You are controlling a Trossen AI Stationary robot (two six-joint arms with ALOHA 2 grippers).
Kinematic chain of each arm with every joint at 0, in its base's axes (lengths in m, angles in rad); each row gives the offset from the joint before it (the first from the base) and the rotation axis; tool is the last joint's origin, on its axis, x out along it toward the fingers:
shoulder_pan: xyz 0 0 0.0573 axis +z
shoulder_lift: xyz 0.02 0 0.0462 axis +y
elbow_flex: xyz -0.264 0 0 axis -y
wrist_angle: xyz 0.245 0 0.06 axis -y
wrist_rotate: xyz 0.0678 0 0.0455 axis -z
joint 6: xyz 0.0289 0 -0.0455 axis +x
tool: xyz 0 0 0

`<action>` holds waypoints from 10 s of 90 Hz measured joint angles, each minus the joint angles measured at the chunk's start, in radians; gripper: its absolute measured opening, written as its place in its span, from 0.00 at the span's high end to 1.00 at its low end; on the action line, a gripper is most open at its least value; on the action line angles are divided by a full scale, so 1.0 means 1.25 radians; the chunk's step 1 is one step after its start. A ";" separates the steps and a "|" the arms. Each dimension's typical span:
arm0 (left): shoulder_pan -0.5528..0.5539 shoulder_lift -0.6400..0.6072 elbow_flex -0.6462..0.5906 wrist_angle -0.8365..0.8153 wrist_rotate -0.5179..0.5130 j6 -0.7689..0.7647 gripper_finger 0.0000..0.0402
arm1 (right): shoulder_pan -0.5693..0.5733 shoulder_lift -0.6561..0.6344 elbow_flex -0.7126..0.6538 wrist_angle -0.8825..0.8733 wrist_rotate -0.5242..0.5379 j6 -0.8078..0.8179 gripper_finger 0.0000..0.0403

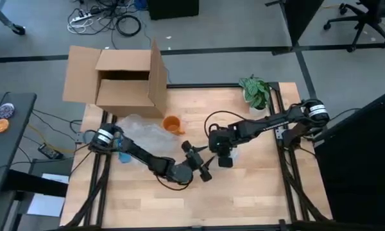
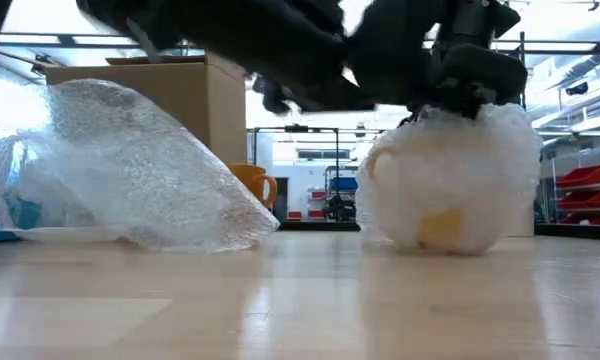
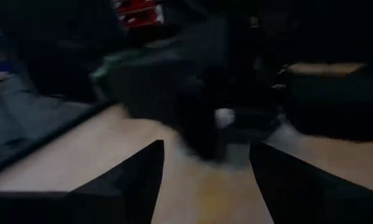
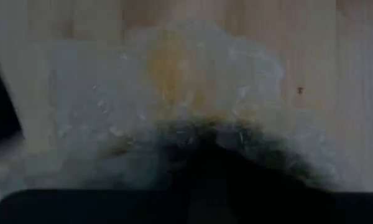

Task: Wrap mug
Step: Wrap the yellow mug using the transparent bubble wrap

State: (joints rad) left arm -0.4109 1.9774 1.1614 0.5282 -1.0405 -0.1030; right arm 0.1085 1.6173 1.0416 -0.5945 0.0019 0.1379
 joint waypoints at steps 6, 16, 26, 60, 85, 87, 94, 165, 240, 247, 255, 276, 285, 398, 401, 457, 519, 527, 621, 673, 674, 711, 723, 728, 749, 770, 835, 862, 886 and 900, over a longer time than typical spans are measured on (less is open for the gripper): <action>-0.014 -0.033 -0.001 -0.077 -0.018 -0.034 0.44 | 0.000 0.000 0.000 0.000 -0.001 0.000 0.82; -0.028 -0.041 0.000 -0.062 0.009 -0.046 0.44 | 0.000 0.000 0.000 0.001 0.000 0.001 0.82; -0.026 -0.003 -0.001 0.002 0.121 -0.064 0.44 | 0.000 -0.001 0.000 0.003 -0.001 0.013 0.82; 0.023 0.151 -0.001 0.373 0.146 0.017 0.44 | 0.001 -0.001 0.000 0.008 -0.005 0.023 0.82; 0.072 0.164 -0.001 0.374 0.177 0.017 0.44 | 0.002 -0.002 0.002 0.011 -0.025 0.022 0.82; 0.073 0.164 -0.001 0.374 0.180 0.017 0.44 | 0.002 -0.005 0.002 0.009 -0.025 0.021 0.82; 0.077 0.164 0.000 0.374 0.182 0.019 0.44 | 0.002 -0.013 0.002 0.005 -0.026 0.021 0.82; 0.078 0.164 0.000 0.350 0.176 0.011 0.44 | 0.001 -0.264 0.003 -0.075 -0.002 -0.021 0.70; 0.078 0.163 -0.001 0.331 0.200 0.016 0.44 | 0.161 -0.393 -0.181 -0.008 0.130 0.000 0.74; 0.078 0.164 -0.001 0.328 0.204 0.016 0.44 | 0.150 -0.393 -0.180 0.021 0.132 -0.009 0.75; 0.079 0.164 -0.001 0.329 0.209 0.017 0.44 | 0.133 -0.378 -0.179 0.039 0.134 -0.016 0.76; 0.080 0.163 -0.001 0.332 0.208 0.031 0.44 | 0.084 -0.278 -0.175 0.047 0.134 -0.015 0.76; 0.080 0.155 -0.001 0.335 0.208 0.042 0.44 | 0.072 -0.238 -0.174 0.066 0.134 -0.017 0.76; 0.146 0.052 -0.005 -0.128 0.296 -0.126 0.44 | 0.048 -0.301 -0.182 0.082 0.102 -0.021 0.77; 0.148 0.059 -0.001 -0.119 0.302 -0.125 0.44 | 0.044 -0.301 -0.182 0.085 0.103 -0.018 0.77; 0.148 0.091 0.012 0.006 0.324 -0.100 0.44 | 0.005 -0.120 -0.171 0.111 0.058 -0.118 0.81; 0.142 0.255 0.118 0.266 0.309 0.023 0.44 | 0.015 -0.106 -0.077 -0.149 0.030 -0.267 0.82; 0.132 0.244 0.117 0.252 0.298 0.091 0.44 | 0.023 -0.142 -0.064 -0.157 0.026 -0.260 0.82; 0.121 0.155 0.123 -0.028 0.331 0.018 0.44 | 0.055 -0.235 -0.113 -0.111 0.039 -0.196 0.82; 0.095 0.038 0.121 -0.080 0.334 0.106 0.44 | 0.071 -0.320 -0.112 -0.104 0.044 -0.190 0.82; 0.094 0.034 0.121 -0.082 0.334 0.107 0.44 | 0.071 -0.318 -0.112 -0.102 0.044 -0.192 0.82; 0.114 0.036 0.122 -0.007 0.407 0.048 0.44 | 0.085 -0.215 -0.112 -0.067 0.028 -0.208 0.99; 0.142 0.106 0.120 0.053 0.414 0.013 0.44 | 0.085 -0.215 -0.112 -0.064 0.028 -0.198 1.00; 0.153 0.119 0.120 0.066 0.416 -0.004 0.44 | 0.085 -0.218 -0.112 -0.066 0.028 -0.197 1.00; 0.181 0.134 0.123 0.057 0.421 -0.043 0.44 | 0.085 -0.265 -0.112 -0.085 0.037 -0.186 1.00; 0.182 0.134 0.123 0.034 0.413 -0.047 0.44 | 0.084 -0.332 -0.042 -0.121 0.076 -0.192 1.00; 0.088 -0.033 0.120 -0.263 0.514 0.020 0.44 | 0.038 -0.098 -0.144 -0.016 0.009 -0.132 1.00; 0.115 0.039 0.120 -0.030 0.639 0.077 0.44 | 0.029 -0.155 -0.146 -0.020 -0.014 -0.124 1.00; 0.157 0.105 0.120 0.067 0.623 0.058 0.44 | 0.015 -0.256 -0.143 -0.042 -0.012 -0.056 1.00; 0.171 0.106 0.121 0.099 0.559 0.078 0.44 | 0.017 -0.251 -0.142 -0.043 -0.013 -0.050 1.00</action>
State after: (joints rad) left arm -0.1976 2.1103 1.3125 0.6523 -0.3421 -0.0059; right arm 0.1303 1.3034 0.8642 -0.6485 -0.0145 0.0753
